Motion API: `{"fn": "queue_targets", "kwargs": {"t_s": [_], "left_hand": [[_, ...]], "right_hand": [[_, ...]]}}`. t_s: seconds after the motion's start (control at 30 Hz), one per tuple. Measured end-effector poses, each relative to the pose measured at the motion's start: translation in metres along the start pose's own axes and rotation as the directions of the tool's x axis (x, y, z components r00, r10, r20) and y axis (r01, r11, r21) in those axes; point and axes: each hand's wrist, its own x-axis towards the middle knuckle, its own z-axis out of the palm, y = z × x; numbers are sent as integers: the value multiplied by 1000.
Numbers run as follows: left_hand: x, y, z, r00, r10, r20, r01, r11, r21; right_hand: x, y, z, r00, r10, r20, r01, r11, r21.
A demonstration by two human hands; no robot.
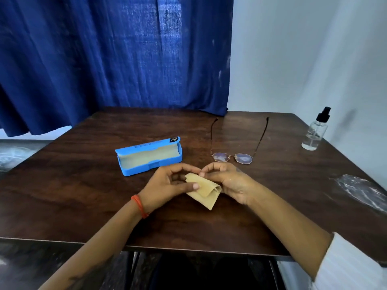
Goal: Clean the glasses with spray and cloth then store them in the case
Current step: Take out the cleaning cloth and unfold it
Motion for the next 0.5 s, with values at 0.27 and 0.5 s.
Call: {"fn": "queue_targets", "kwargs": {"t_s": [0.27,0.5], "left_hand": [[0,-5,2,984,-109,-139,94,989,-112],[2,-2,-1,948,-305,-95,245,884,-397]], "right_hand": [[-10,2,-5,833,-553,13,458,676,-577],[-22,18,-13,711,-645,280,552,265,-791]]}}
